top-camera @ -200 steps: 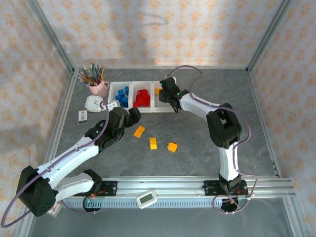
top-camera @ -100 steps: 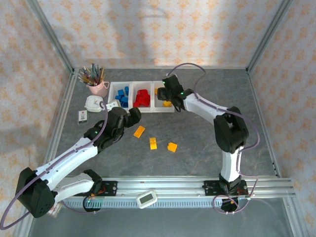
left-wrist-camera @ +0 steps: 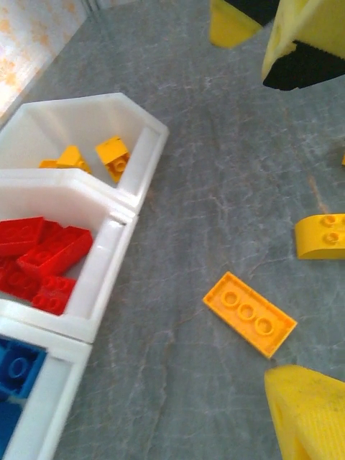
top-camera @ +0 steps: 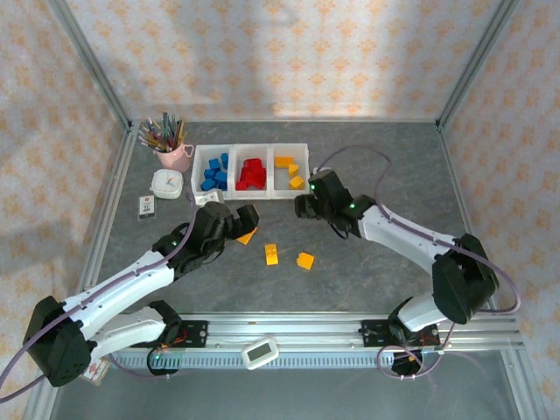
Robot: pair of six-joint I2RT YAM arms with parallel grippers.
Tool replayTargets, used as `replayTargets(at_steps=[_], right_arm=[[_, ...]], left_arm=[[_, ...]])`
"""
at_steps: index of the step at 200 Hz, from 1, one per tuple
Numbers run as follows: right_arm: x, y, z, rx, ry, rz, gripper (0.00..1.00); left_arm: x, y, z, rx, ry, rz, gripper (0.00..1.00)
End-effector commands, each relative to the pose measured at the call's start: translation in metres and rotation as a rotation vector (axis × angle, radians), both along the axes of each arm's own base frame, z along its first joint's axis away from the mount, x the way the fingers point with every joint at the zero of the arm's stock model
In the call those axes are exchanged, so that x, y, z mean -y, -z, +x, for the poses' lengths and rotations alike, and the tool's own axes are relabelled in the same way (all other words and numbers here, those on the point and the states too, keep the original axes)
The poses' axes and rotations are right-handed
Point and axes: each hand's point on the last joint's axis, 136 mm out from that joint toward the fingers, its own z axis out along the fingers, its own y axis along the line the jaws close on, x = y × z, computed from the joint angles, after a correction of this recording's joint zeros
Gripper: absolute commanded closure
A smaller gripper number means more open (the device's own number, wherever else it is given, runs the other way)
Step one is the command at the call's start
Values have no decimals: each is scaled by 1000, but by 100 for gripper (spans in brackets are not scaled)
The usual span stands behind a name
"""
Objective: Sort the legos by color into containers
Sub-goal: Pick up the lego from the bottom-center of the table.
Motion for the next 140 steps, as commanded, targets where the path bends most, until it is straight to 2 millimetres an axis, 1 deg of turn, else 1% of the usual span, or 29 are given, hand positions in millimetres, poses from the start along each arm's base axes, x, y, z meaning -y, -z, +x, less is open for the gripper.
replayTargets(at_steps=[1, 19, 40, 65, 84, 95, 105, 121, 140], right_arm=[[12, 22, -33, -75, -6, -52, 24], [12, 39, -57, -120, -34, -44, 23], [7, 52, -81, -157, -68, -11, 22], [-8, 61, -106, -173, -146, 12, 20], [-17, 64, -119, -164, -190, -4, 18], [-19, 69, -124, -163, -198, -20, 17], [-16, 75, -126, -166, -188, -46, 16], [-11, 84, -125, -170, -167, -89, 15], [-11, 90, -121, -164, -160, -120, 15]], left_arm=[[5, 1, -8, 7, -13, -45, 1], [10, 5, -15, 0, -13, -63, 1], [11, 12, -22, -14, -21, -64, 1], [8, 19, -25, -27, -34, -59, 1], [4, 19, -27, -30, -47, -52, 1], [2, 19, -28, -31, -54, -48, 1], [0, 19, -29, -30, -60, -48, 1], [-4, 19, -31, -30, -71, -52, 1], [-6, 21, -32, -28, -80, -58, 1]])
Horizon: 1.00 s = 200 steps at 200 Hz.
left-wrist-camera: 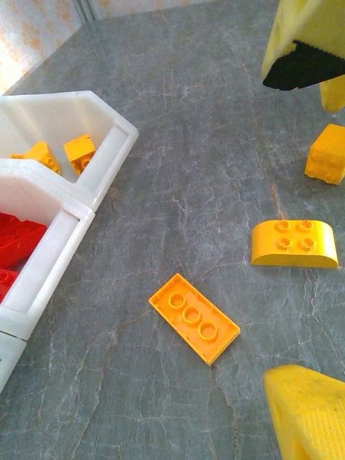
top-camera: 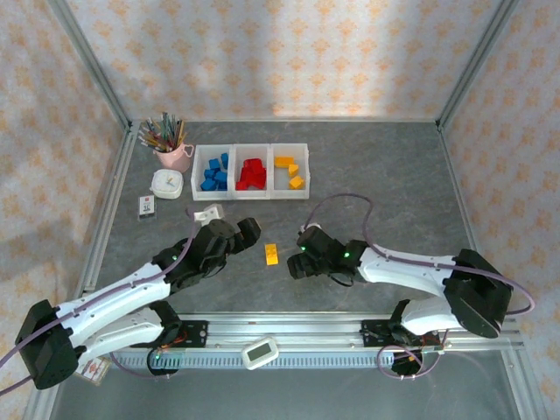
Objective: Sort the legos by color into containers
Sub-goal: Pick up the lego from the bottom-center of the table.
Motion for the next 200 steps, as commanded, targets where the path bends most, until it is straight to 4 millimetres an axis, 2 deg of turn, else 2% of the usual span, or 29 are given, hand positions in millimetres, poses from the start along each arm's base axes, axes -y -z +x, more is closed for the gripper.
replayTargets(at_steps=[1, 30, 60, 92, 119, 157, 178, 200], right_arm=[[9, 13, 8, 29, 47, -66, 15], [8, 17, 19, 56, 47, -128, 17], [13, 19, 33, 92, 81, -189, 24], [13, 19, 46, 90, 120, -179, 34], [6, 24, 42, 54, 77, -154, 45], [6, 29, 39, 32, 80, -151, 60], [3, 25, 40, 37, 85, -132, 67], [-5, 11, 45, 52, 86, -81, 74]], left_arm=[[-12, 6, -3, -6, -45, 17, 1], [-12, 7, -5, -16, -44, 23, 1], [-15, 9, -5, -15, -49, 32, 1], [-13, 7, -4, -11, -45, 34, 1], [-14, 6, -4, -12, -47, 43, 1], [-17, 6, -3, -6, -56, 48, 1], [-16, 2, -2, 0, -61, 48, 1], [-18, -1, -1, 4, -67, 55, 1]])
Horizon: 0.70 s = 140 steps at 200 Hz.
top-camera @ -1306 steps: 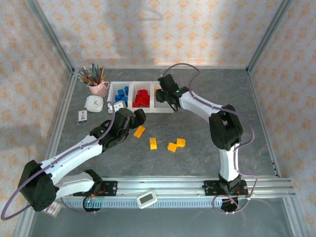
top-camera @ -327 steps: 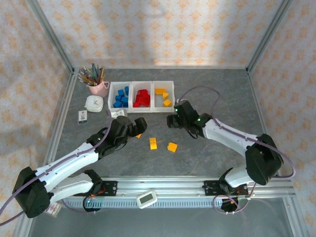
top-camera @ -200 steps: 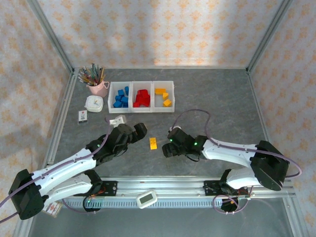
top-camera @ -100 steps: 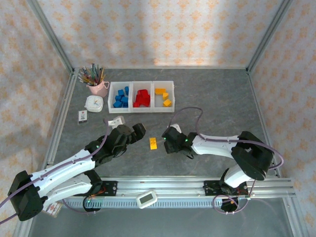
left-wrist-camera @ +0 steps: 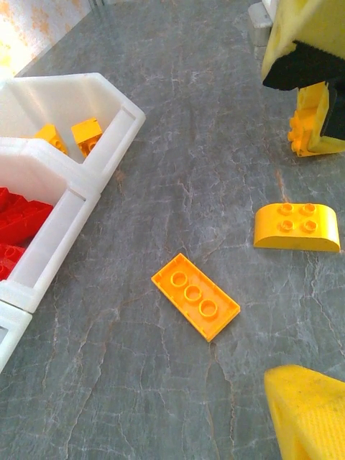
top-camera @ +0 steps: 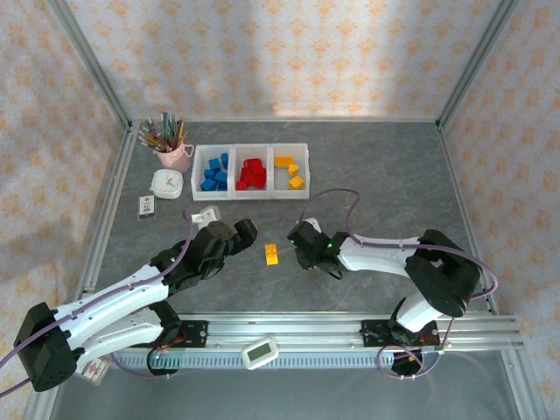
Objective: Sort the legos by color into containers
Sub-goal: Pick up the lego from the bottom-center of the table, then place the lego in the container.
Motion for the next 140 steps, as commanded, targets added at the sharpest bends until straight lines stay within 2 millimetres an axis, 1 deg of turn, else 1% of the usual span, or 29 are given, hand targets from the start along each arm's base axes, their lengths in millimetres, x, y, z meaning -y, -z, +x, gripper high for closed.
replayTargets(at_steps=[1, 17, 47, 72, 88, 108, 140], right_arm=[[-12, -19, 10, 32, 10, 66, 74], [-15, -34, 20, 52, 16, 99, 77], [-20, -68, 47, 121, 42, 156, 78], [-27, -93, 77, 177, 72, 194, 78], [-33, -106, 102, 209, 94, 219, 78], [-39, -117, 134, 235, 121, 241, 78], [-50, -124, 180, 275, 139, 242, 78]], left_arm=[[-8, -7, 1, 13, -31, 30, 1], [-9, -9, 1, 21, -32, 32, 1], [-11, -25, 5, 60, -33, 47, 1], [-15, -40, 12, 89, -40, 78, 1], [-19, -47, 17, 102, -48, 92, 1], [-24, -52, 24, 111, -59, 97, 1], [-30, -61, 37, 138, -73, 100, 1]])
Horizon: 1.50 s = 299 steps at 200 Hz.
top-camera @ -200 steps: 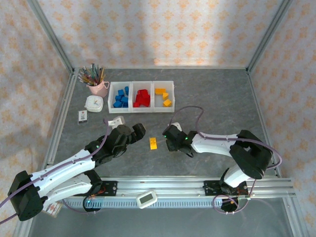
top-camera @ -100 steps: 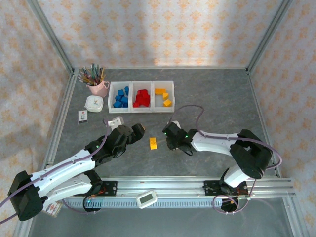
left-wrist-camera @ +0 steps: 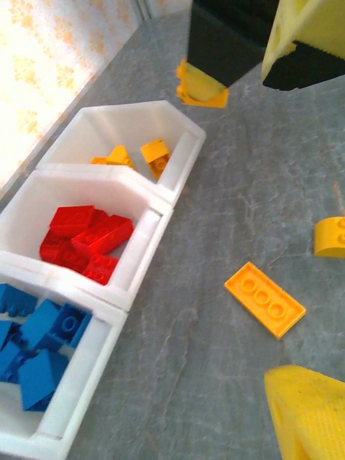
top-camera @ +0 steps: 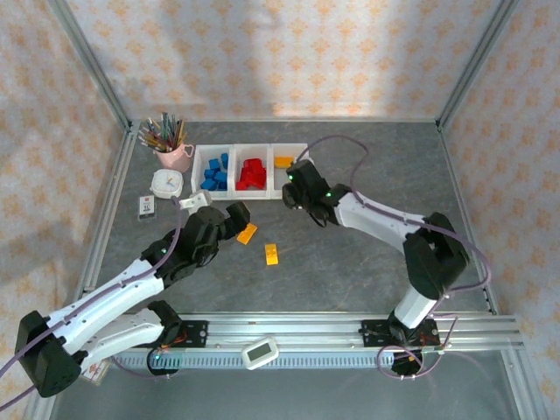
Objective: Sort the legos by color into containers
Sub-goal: Place the lego in the container, then pick up the lego from the bottom-center of the table.
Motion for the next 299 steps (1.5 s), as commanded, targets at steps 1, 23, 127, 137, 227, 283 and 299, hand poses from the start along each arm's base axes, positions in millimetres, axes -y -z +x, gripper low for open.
replayTargets(at_steps=[1, 23, 127, 137, 227, 283, 299], right_arm=[[-7, -5, 31, 38, 4, -16, 78], [-12, -2, 60, 46, 21, -22, 78], [-12, -5, 117, 83, 73, -91, 48], [-13, -12, 114, 86, 60, -72, 46], [-4, -24, 7, 31, -55, -6, 35], [-8, 24, -71, -84, -107, -49, 29], [-13, 42, -92, -123, -122, -51, 27]], left_arm=[[-6, -13, 11, 34, -7, 39, 1], [-9, -14, 20, 37, -16, 57, 1], [-11, -12, 39, 24, -25, 76, 1], [-12, -14, 37, 26, -26, 74, 1], [-23, -1, 4, -3, -14, 8, 1], [-34, 29, -19, -83, -23, 12, 1], [-38, 36, -24, -94, -36, 8, 1]])
